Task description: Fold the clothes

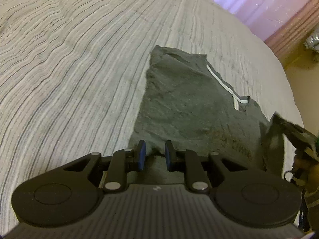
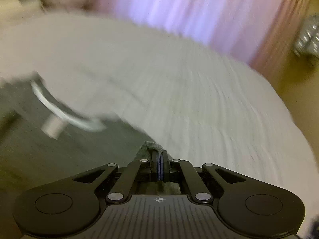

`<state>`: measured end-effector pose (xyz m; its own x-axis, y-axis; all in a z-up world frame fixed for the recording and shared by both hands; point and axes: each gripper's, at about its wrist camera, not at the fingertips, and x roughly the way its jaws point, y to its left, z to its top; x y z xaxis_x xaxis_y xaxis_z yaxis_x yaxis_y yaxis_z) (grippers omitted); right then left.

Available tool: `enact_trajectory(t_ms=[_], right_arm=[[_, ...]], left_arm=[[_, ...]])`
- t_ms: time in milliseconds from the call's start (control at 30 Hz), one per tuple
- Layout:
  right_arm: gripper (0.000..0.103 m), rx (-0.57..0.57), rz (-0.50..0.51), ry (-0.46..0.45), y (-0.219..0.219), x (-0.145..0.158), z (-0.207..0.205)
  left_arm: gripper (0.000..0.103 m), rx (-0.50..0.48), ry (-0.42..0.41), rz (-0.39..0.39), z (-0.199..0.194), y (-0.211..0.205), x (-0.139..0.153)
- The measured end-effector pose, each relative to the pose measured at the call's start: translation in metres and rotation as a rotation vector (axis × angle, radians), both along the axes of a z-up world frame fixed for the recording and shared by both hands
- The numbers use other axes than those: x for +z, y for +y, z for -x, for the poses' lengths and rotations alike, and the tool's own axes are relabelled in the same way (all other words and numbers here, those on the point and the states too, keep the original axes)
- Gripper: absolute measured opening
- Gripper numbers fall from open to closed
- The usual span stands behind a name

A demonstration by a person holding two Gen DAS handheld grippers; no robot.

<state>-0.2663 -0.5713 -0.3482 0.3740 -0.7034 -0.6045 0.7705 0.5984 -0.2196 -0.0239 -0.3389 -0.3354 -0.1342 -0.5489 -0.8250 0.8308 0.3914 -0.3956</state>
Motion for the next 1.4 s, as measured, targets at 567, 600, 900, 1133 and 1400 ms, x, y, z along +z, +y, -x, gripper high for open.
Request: enact_trajectory(t_ms=[567, 600, 900, 1133, 1400], right_arm=[[0.055, -0.176, -0.315, -0.106, 0.013, 0.006, 0.058], [0.055, -0.205, -0.331, -0.108, 0.017, 0.005, 0.065], [0.055, -0.337, -0.419, -0.151, 0.063, 0.009, 0.105], [0.055, -0.373, -0.440, -0.120, 0.078, 0.004, 0.111], [0.055, -0.393, -0.373, -0.123, 0.078, 0.017, 0.100]], left_arm=[[0.018, -0.134, -0.132, -0.016, 0.013, 0.015, 0.008], [0.019, -0.177, -0.191, -0.019, 0.018, 0.016, 0.009], [0.010, -0.531, -0.631, 0.037, 0.068, 0.003, -0.009], [0.000, -0.380, -0.743, -0.043, 0.041, 0.014, -0.031], [0.014, -0.474, -0.638, 0.096, 0.053, 0.026, -0.005]])
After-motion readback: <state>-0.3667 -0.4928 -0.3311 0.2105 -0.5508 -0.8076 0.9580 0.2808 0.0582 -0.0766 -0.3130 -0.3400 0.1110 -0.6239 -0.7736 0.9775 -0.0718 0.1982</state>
